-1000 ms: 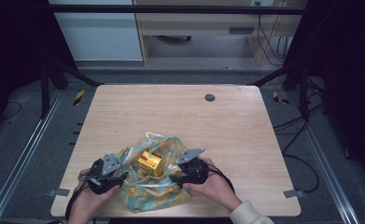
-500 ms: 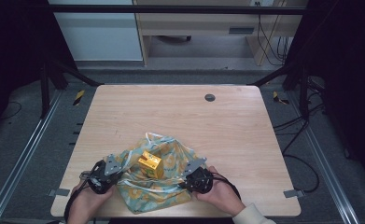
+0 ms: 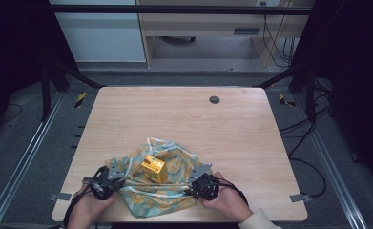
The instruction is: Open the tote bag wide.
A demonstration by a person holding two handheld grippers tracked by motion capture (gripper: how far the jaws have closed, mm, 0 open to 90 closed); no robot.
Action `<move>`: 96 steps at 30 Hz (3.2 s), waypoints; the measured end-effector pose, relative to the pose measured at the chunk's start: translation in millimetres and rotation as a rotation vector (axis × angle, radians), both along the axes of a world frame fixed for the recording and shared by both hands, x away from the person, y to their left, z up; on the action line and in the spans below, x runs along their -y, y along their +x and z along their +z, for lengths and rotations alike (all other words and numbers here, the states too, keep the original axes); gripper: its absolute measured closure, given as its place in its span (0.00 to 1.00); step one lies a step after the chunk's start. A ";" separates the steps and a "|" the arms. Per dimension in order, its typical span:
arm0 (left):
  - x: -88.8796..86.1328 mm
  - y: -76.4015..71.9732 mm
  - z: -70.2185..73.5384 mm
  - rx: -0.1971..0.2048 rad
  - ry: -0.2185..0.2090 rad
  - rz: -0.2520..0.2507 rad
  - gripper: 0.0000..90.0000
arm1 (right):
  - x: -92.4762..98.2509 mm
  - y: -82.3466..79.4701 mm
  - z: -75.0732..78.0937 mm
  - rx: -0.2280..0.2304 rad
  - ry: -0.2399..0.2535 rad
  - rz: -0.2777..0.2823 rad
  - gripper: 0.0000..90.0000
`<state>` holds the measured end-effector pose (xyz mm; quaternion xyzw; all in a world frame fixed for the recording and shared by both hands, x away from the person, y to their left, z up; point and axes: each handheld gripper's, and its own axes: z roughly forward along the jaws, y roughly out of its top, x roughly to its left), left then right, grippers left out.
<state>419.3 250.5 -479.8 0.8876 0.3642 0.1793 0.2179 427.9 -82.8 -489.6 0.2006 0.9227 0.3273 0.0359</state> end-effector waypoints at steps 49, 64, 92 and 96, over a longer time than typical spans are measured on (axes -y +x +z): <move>-23.1 2.4 38.1 0.337 -0.375 0.209 0.10 | 100.0 29.3 49.7 0.252 0.306 -0.441 0.06; -62.2 20.7 32.4 0.360 -0.381 0.311 0.07 | 162.1 42.8 41.9 0.300 0.277 -0.739 0.11; -101.0 69.7 11.7 0.342 -0.306 0.395 0.08 | 212.3 61.5 14.7 0.265 0.169 -0.932 0.10; -100.7 69.7 10.0 0.337 -0.297 0.398 0.08 | 218.1 67.8 12.2 0.284 0.180 -0.980 0.12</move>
